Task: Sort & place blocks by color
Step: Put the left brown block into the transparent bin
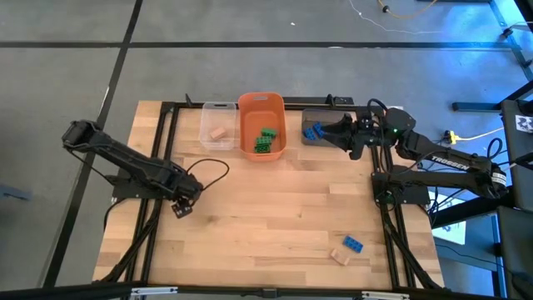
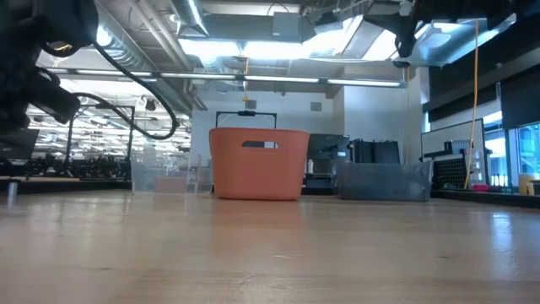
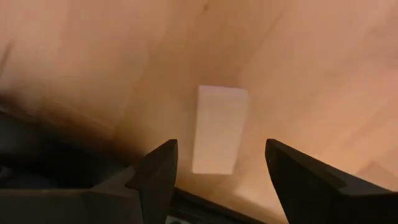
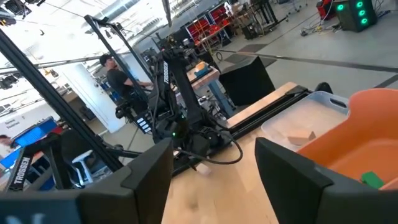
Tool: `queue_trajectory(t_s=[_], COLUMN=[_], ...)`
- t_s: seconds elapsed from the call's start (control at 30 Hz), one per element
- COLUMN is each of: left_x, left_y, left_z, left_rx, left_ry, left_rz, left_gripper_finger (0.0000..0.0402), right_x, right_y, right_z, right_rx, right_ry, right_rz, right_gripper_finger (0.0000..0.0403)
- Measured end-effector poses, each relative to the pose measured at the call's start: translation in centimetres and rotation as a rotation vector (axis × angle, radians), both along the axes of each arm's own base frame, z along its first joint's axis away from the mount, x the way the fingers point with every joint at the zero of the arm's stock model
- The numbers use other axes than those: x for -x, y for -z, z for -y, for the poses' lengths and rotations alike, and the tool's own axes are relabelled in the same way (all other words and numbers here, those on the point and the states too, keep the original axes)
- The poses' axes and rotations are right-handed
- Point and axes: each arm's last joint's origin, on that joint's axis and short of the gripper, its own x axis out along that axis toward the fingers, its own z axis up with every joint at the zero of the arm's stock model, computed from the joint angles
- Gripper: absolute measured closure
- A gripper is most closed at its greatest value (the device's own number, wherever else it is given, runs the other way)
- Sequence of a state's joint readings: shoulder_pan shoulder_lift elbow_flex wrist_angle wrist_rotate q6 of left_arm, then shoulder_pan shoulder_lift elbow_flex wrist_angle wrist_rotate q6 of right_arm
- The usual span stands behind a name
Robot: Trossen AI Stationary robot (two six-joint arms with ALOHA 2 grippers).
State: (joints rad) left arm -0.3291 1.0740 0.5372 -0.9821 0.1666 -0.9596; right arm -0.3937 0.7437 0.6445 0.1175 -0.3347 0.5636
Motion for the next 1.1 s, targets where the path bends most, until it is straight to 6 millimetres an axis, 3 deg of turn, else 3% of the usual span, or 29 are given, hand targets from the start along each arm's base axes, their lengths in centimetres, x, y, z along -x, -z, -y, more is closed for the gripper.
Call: queue_trajectory(t_s=[0.27, 0.6, 0.7, 0.8, 0.83, 0.97, 1.1], left_x=[-0.6, -1.4, -1.8, -2.3, -2.6, -5.1, -7.7], left_y=[1.1, 3.5, 3.8, 3.8, 3.7, 1.8, -2.9], left_z=[0.4, 1.5, 1.6, 1.4, 1.3, 0.8, -0.5], left_rx=[-0.032, -0.079, -0.048, 0.002, 0.012, 0.039, 0.063], left_ry=[0.030, 0.125, 0.137, 0.091, 0.072, 0.084, 0.122], left_rz=[-0.011, -0.151, -0.130, -0.108, -0.094, 0.121, 0.406], left_gripper_finger=[0.0168, 0.0170, 0.0202, 0.0276, 0.0292, 0.0290, 0.0290], right_x=[0.0, 0.0, 0.0, 0.0, 0.0, 0.0, 0.0], right_y=[0.0, 0.0, 0.0, 0.0, 0.0, 0.0, 0.2], right_z=[0.0, 0.0, 0.0, 0.0, 0.0, 0.0, 0.0], right_rx=[0.022, 0.022, 0.023, 0.023, 0.023, 0.020, 0.011], right_ry=[0.001, 0.002, 0.002, 0.002, 0.002, 0.002, 0.001], right_rz=[-0.001, -0.001, -0.001, -0.001, -0.001, -0.004, -0.018], right_gripper_finger=[0.0175, 0.0176, 0.0176, 0.0176, 0.0176, 0.0176, 0.0176])
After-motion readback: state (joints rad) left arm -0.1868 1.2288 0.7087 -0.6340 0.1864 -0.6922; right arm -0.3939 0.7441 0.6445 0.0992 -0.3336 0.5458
